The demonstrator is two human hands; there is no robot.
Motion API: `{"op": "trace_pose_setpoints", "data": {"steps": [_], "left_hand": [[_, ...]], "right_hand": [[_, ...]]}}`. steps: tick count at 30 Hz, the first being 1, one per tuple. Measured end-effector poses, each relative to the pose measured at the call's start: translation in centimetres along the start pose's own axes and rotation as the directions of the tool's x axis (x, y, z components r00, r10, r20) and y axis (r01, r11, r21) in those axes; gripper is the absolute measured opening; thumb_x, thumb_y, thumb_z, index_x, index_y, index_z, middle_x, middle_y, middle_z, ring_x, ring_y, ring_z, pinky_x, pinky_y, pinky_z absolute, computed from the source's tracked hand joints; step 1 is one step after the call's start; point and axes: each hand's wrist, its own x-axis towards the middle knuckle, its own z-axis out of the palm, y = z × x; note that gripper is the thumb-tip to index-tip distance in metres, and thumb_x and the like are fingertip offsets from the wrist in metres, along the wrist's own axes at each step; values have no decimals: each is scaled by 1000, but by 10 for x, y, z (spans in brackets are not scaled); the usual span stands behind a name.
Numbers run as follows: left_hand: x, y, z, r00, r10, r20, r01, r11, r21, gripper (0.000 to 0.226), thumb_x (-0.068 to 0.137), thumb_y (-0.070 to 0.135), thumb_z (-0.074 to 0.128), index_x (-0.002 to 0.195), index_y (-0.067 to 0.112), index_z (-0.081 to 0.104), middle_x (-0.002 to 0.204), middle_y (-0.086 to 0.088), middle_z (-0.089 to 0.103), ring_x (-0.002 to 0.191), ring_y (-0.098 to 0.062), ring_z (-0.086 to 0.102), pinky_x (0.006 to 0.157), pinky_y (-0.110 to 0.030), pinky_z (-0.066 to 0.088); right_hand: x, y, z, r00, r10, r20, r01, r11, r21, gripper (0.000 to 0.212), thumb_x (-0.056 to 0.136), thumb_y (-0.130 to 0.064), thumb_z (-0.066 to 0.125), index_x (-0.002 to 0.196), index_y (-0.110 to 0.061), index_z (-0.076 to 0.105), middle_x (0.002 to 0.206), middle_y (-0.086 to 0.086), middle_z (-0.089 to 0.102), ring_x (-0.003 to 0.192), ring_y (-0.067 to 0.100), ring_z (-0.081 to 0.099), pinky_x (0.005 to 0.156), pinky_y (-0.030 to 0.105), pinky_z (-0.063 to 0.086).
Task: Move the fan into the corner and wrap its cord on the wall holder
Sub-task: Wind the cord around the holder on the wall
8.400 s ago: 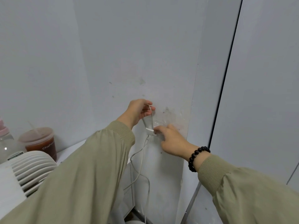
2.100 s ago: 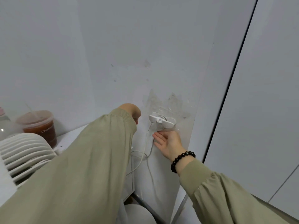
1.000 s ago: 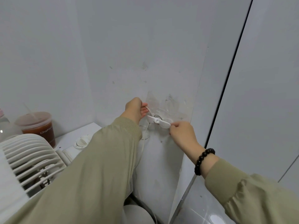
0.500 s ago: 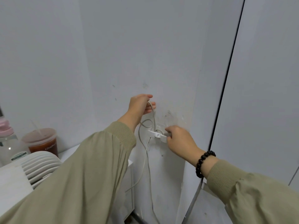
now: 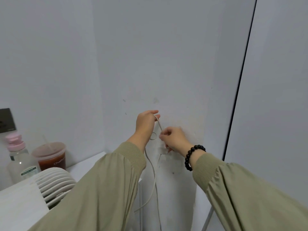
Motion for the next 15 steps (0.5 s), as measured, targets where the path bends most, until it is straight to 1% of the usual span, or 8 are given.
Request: {"op": "trace_pose_setpoints", "data": {"steps": [2, 4, 6, 8, 10, 12, 14, 15], "left_hand": [[6, -9, -10, 994, 104, 31, -108, 923, 370, 37, 81, -4, 44, 106, 12, 66, 113, -2, 67, 111, -16, 58, 92, -26, 43], [7, -18, -19, 982, 151, 117, -188, 653, 733, 35, 79, -2, 46, 103, 14, 64, 100, 2, 64, 100, -18, 58, 78, -28, 47], [8, -24, -25, 974, 168, 154, -204, 347, 915, 22, 82, 1, 49, 94, 15, 60, 77, 3, 53, 82, -22, 54, 57, -25, 40], [9, -22, -32, 980, 159, 124, -152, 181, 972, 8, 88, 10, 55, 91, 14, 62, 77, -1, 55, 80, -24, 55, 58, -26, 39], [11, -17, -36, 984, 152, 94, -119, 170, 978, 17, 91, 24, 56, 95, 9, 64, 95, -8, 62, 94, -27, 58, 70, -31, 45], [11, -12, -33, 961, 203, 189, -228, 191, 955, 22, 94, 24, 49, 92, 7, 63, 100, -11, 62, 95, -28, 57, 71, -34, 44], [4, -3, -23, 902, 286, 323, -387, 204, 899, 20, 95, 16, 43, 80, 10, 54, 93, -12, 63, 82, -28, 55, 64, -32, 39], [2, 2, -19, 875, 311, 372, -444, 206, 872, 18, 94, 12, 41, 77, 11, 49, 90, -12, 64, 78, -28, 53, 62, -32, 37]], "right_hand": [[4, 1, 3, 989, -70, -129, 47, 983, -175, 31, 89, -26, 57, 61, -15, 49, 73, 8, 62, 58, 22, 56, 54, 28, 45], [1, 2, 6, 971, -119, -207, 64, 965, -253, 38, 90, -29, 55, 56, -16, 43, 66, 6, 59, 66, 26, 64, 57, 27, 43], [-4, 9, 9, 959, -93, -266, 63, 991, -119, 37, 92, -25, 53, 58, -13, 43, 65, 7, 57, 60, 23, 67, 52, 28, 46], [-12, 16, 9, 951, 23, -309, 27, 987, 156, 29, 94, -20, 50, 69, -5, 52, 70, 11, 61, 43, 12, 62, 47, 29, 51], [-20, 23, 6, 942, 99, -320, 9, 948, 318, 25, 94, -16, 49, 82, 4, 59, 78, 13, 65, 38, 10, 59, 46, 28, 54], [-25, 24, 3, 935, 95, -342, 18, 950, 311, 23, 93, -13, 48, 82, 4, 58, 80, 15, 66, 42, 16, 61, 45, 27, 53], [-26, 16, -2, 926, -17, -378, 62, 992, 106, 24, 90, -12, 48, 67, -7, 52, 68, 12, 61, 49, 22, 62, 41, 25, 48], [-26, 10, -6, 918, -99, -383, 93, 995, -33, 27, 88, -13, 48, 61, -12, 45, 61, 6, 55, 49, 19, 57, 39, 23, 41]]}}
